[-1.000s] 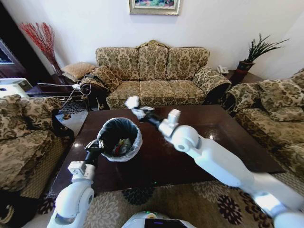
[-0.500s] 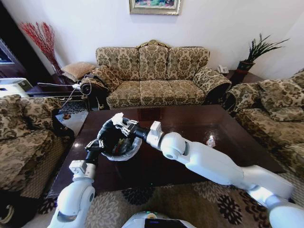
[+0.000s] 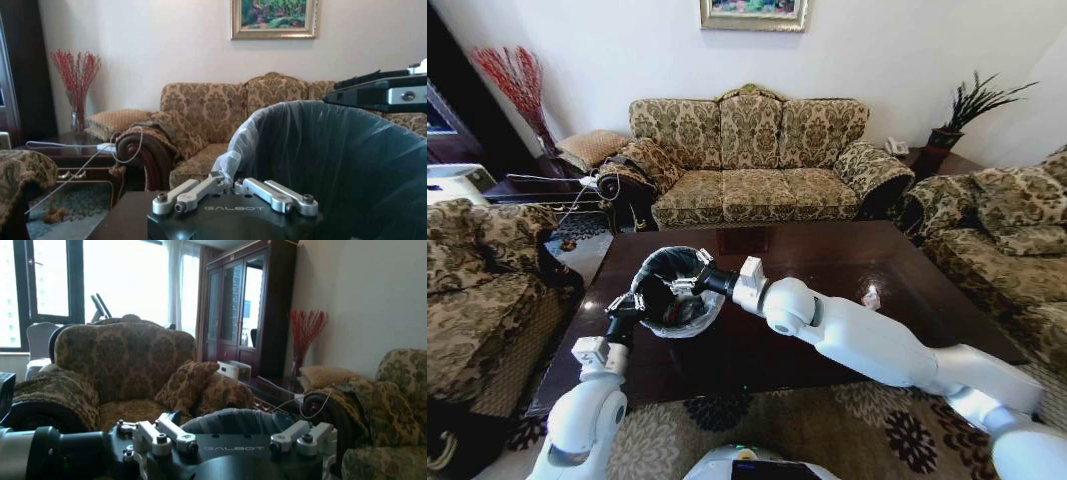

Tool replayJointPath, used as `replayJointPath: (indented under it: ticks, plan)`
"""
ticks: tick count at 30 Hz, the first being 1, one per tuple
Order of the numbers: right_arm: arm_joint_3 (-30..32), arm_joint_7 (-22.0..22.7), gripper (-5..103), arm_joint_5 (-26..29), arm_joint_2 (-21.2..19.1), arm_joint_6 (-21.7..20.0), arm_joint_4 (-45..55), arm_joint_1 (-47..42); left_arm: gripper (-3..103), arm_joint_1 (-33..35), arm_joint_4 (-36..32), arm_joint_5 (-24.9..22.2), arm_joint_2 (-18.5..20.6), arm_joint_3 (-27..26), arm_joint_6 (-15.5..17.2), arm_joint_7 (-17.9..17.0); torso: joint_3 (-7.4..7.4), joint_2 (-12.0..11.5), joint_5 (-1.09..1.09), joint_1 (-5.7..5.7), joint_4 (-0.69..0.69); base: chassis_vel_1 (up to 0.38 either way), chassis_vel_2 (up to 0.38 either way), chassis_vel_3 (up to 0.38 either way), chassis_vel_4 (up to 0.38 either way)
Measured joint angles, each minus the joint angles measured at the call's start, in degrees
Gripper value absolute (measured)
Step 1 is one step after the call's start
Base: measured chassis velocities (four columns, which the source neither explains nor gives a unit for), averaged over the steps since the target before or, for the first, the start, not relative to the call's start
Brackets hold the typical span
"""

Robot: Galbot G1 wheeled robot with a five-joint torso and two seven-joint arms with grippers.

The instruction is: Move to the front of the table and place the trash on the table into the trash bin.

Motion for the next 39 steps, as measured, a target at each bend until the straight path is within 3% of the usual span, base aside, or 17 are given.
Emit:
replayJointPath:
  ticks: [2,4,7,8,11,12,14,15,18,19,22,23,27,39]
  plan:
    - [0.36,0.95,99,0.13,0.24,0.72,0.05,0.00,2,-0.01,-0.01,-0.01,-0.02,0.00,0.00,0.00,0.00,0.00,0.00,0.00,0.00,0.000,0.000,0.000,0.000]
    - [1.12,2.25,100,0.48,0.41,1.01,0.20,-0.03,2,-0.05,-0.01,-0.03,0.00,0.00,0.00,0.00,0.00,0.00,0.00,0.00,0.01,0.000,0.000,0.000,0.000]
    - [5.85,9.38,100,2.39,-0.66,1.62,0.88,-0.69,2,-0.08,0.22,-0.04,0.28,-0.04,-0.09,-0.02,0.00,0.00,0.00,0.00,0.02,0.000,0.000,0.000,0.000]
    - [5.85,9.38,100,2.39,-0.66,1.62,0.88,-0.69,2,-0.08,0.22,-0.04,0.28,-0.04,-0.09,-0.02,0.00,0.00,0.00,0.00,0.02,0.000,0.000,0.000,0.000]
    - [11.63,13.39,100,1.68,-5.97,1.35,0.73,-3.91,2,-0.07,0.28,0.02,0.53,-0.08,-0.87,-0.12,0.00,0.00,0.01,0.00,0.02,0.000,0.000,0.000,0.000]
    - [11.63,13.39,100,1.68,-5.97,1.35,0.73,-3.91,2,-0.07,0.28,0.02,0.53,-0.08,-0.87,-0.12,0.00,0.00,0.01,0.00,0.02,0.000,0.000,0.000,0.000]
    - [17.39,13.89,100,0.26,-11.53,0.69,0.26,-9.87,2,-0.09,0.13,-0.05,0.74,-0.09,-1.05,-0.23,0.00,0.00,0.02,0.00,0.00,0.000,0.000,0.000,0.000]
    - [17.39,13.89,100,0.26,-11.53,0.69,0.26,-9.87,2,-0.09,0.13,-0.05,0.74,-0.09,-1.05,-0.23,0.00,0.00,0.02,0.00,0.00,0.000,0.000,0.000,0.000]
    - [25.91,13.40,100,-2.28,-15.93,0.51,-0.34,-20.44,2,0.14,-0.33,-0.31,0.77,-0.28,-1.09,-0.31,0.00,0.00,0.05,0.00,-0.02,0.000,0.000,0.000,0.000]
    - [25.91,13.40,100,-2.28,-15.93,0.51,-0.34,-20.44,2,0.14,-0.33,-0.31,0.77,-0.28,-1.09,-0.31,0.00,0.00,0.05,0.00,-0.02,0.000,0.000,0.000,0.000]
    - [35.51,12.28,100,-4.76,-16.23,0.68,-1.37,-31.03,2,0.40,-0.80,-0.66,0.80,-0.40,-1.09,-0.44,-0.01,0.01,0.01,-0.01,0.01,0.000,0.000,0.000,0.000]
    - [35.51,12.28,100,-4.76,-16.23,0.68,-1.37,-31.03,2,0.40,-0.80,-0.66,0.80,-0.40,-1.09,-0.44,-0.01,0.01,0.01,-0.01,0.01,0.000,0.000,0.000,0.000]
    - [46.05,9.86,100,-7.22,-14.61,0.16,-3.77,-43.17,2,0.93,-1.73,-1.07,1.34,-0.39,-1.09,-0.48,-0.01,0.01,0.02,-0.01,0.00,0.000,0.000,0.000,0.000]
    - [55.49,8.54,100,-10.75,-10.88,-0.03,-10.02,-50.89,2,1.86,-2.76,-1.11,1.92,-0.33,-1.07,-0.44,-0.01,0.01,0.01,-0.01,0.01,-0.125,-0.117,0.129,0.133]
